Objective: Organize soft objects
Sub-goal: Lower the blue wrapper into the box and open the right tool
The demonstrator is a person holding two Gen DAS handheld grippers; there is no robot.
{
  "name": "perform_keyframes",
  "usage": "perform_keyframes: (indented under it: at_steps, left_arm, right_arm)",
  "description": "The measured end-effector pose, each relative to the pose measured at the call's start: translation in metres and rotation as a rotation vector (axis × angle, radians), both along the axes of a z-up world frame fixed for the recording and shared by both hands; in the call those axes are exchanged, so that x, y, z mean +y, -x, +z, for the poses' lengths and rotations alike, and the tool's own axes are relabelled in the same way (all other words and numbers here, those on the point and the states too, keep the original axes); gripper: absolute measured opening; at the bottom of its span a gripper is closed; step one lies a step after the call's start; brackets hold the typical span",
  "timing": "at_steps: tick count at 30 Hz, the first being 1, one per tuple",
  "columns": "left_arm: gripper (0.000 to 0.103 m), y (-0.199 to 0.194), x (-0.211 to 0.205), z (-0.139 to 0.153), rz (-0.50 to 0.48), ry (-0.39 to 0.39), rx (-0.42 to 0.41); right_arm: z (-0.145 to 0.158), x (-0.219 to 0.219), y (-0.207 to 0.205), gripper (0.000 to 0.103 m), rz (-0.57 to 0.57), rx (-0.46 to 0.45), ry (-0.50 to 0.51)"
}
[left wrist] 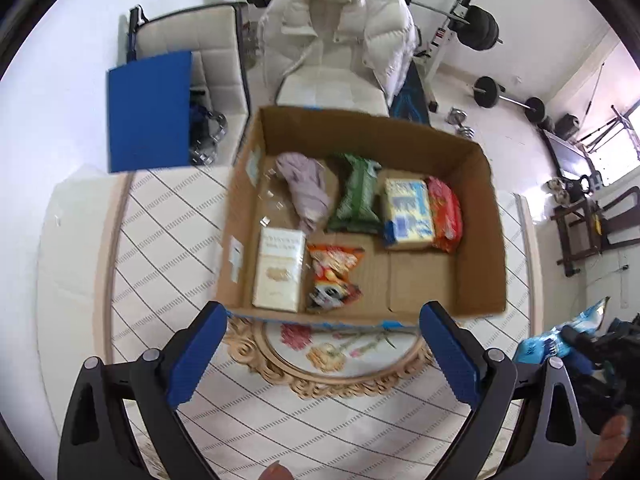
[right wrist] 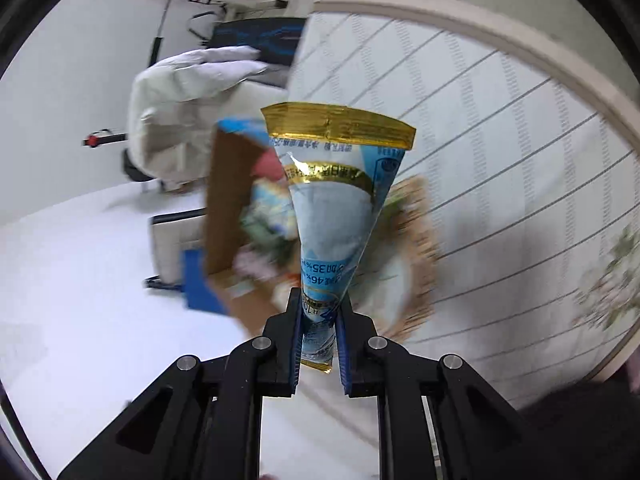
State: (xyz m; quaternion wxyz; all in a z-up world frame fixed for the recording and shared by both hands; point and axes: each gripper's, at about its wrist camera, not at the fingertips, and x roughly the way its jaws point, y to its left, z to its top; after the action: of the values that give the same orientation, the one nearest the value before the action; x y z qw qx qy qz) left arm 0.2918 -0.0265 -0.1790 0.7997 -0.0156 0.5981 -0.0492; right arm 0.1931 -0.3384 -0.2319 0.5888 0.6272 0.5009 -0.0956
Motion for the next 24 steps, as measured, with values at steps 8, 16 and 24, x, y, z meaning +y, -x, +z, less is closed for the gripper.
perform_keyframes:
  at_steps: [8, 16, 24]
  left_arm:
    - [0.099, -0.031, 0.033, -0.013, 0.050, -0.062, 0.003]
    - [0.099, -0.048, 0.048, -0.030, 0.080, -0.076, 0.038]
    - [0.099, -0.051, 0.041, -0.032, 0.057, -0.077, 0.041]
  right_arm:
    - [-0.029, 0.054, -0.067, 0.016, 0.019, 0.049, -0.028]
    - [-0.068, 0.073, -0.103, 0.016, 0.016, 0.114, 0.032]
    - [-0.078, 0.069, -0.106, 0.028, 0.054, 0.163, 0.023]
